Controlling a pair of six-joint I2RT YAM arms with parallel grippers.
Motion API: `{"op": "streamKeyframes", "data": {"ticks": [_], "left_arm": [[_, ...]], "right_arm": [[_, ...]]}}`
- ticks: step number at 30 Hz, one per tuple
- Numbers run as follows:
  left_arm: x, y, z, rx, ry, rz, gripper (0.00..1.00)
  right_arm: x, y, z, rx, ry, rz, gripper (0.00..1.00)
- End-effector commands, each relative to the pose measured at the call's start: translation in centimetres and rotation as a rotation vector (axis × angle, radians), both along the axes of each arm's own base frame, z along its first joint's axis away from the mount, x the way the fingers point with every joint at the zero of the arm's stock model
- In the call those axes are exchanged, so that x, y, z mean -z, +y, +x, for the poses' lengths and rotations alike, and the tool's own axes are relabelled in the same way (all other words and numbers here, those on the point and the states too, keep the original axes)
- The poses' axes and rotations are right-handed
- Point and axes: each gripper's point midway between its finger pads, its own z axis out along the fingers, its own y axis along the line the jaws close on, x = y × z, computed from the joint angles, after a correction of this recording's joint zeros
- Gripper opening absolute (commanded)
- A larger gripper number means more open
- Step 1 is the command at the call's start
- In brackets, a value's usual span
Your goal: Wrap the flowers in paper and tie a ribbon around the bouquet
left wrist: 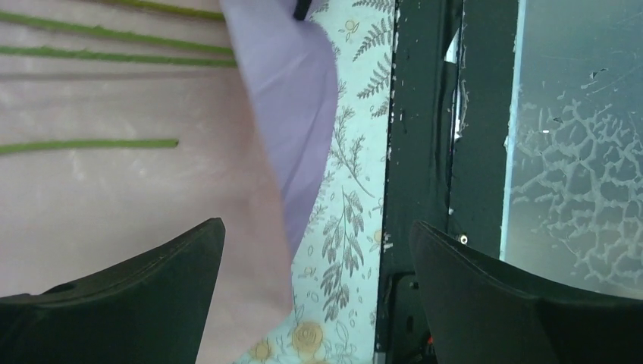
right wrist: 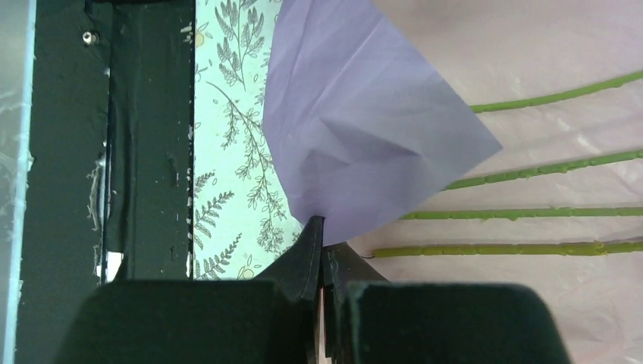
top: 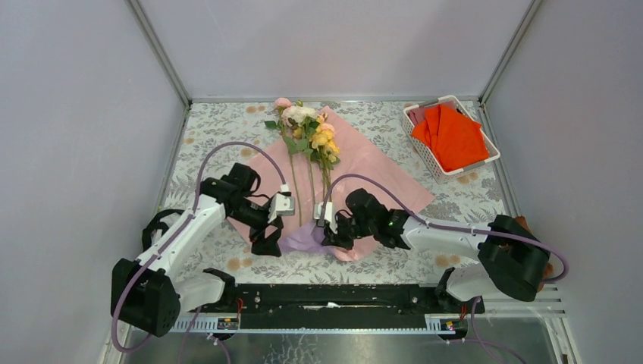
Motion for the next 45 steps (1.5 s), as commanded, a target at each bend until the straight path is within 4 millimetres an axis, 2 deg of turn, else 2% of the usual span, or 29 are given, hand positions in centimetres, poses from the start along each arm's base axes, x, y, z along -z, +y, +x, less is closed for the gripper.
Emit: {"op": "streamKeyframes", "data": {"ticks": [1,6,7,8,9,11,13,14,16,19,21,23,26,30,32,36,38,40,43,45], "left_arm": [[0.7,-3.0,1.8,0.013,-0.081,-0.06,0.99],[1.9,-4.4,3.3,-0.014,-0.048,-0.037,0.99],[1.8,-4.6,3.1,-0.003,-0.034,-0.052,0.97],[1.7,-4.9,2.8,0.008,-0.023,-0.067,0.92],[1.6,-5.1,2.5,0.021,-0.015,-0.078,0.83],[1.4,-5.2,1.6,0.066,-0.001,-0.103,0.57],[1.1,-5.1,0.8,0.103,0.007,-0.12,0.17],[1.0,-5.1,0.9,0.098,0.007,-0.119,0.0],[1.1,-5.2,2.1,0.022,0.024,-0.098,0.0],[1.4,-5.0,5.0,-0.099,0.03,-0.082,0.0],[2.0,-4.8,6.9,-0.171,0.056,-0.065,0.0],[2.4,-4.5,7.9,-0.207,0.074,-0.056,0.0],[3.2,-3.8,8.5,-0.223,0.074,-0.034,0.0],[3.4,-3.8,8.4,-0.219,0.085,-0.041,0.0],[3.0,-3.7,8.9,-0.237,0.085,-0.051,0.0],[0.9,-2.9,10.5,-0.295,0.089,-0.106,0.0],[0.1,-2.6,10.7,-0.291,0.063,-0.114,0.0],[0.3,-2.4,11.2,-0.291,0.024,-0.104,0.0],[2.0,-1.9,12.2,-0.314,0.006,-0.058,0.0],[3.2,-1.7,12.7,-0.329,0.034,-0.029,0.0]], "right_arm": [[-2.6,1.3,0.4,-0.025,0.051,0.057,0.0],[-3.2,1.1,0.7,-0.025,0.076,0.066,0.0],[-3.4,1.0,0.9,-0.019,0.082,0.068,0.0],[-3.5,1.0,1.0,-0.018,0.089,0.072,0.0],[-3.7,1.0,1.2,-0.017,0.099,0.077,0.0],[-3.9,0.9,1.7,0.001,0.116,0.082,0.0],[-4.1,0.7,2.3,0.032,0.135,0.089,0.02],[-4.3,0.6,2.8,0.059,0.147,0.096,0.1],[-5.1,0.2,4.2,0.154,0.2,0.129,0.31],[-6.5,-1.1,6.5,0.316,0.378,0.219,0.52],[-6.3,-2.3,7.8,0.397,0.482,0.231,0.56],[-4.8,-3.1,7.9,0.463,0.531,0.159,0.57],[-2.0,-4.3,8.5,0.618,0.614,0.072,0.52],[1.4,-4.8,8.4,0.714,0.739,0.006,0.28],[3.8,-5.2,7.6,0.738,0.803,-0.071,0.2],[6.8,-7.6,6.6,0.832,0.844,-0.195,0.11],[7.7,-8.9,6.6,0.881,0.851,-0.234,0.1],[8.5,-10.0,6.5,0.91,0.857,-0.271,0.1],[8.5,-11.0,6.6,0.937,0.832,-0.306,0.11],[7.6,-11.4,7.3,0.95,0.772,-0.305,0.12]]}}
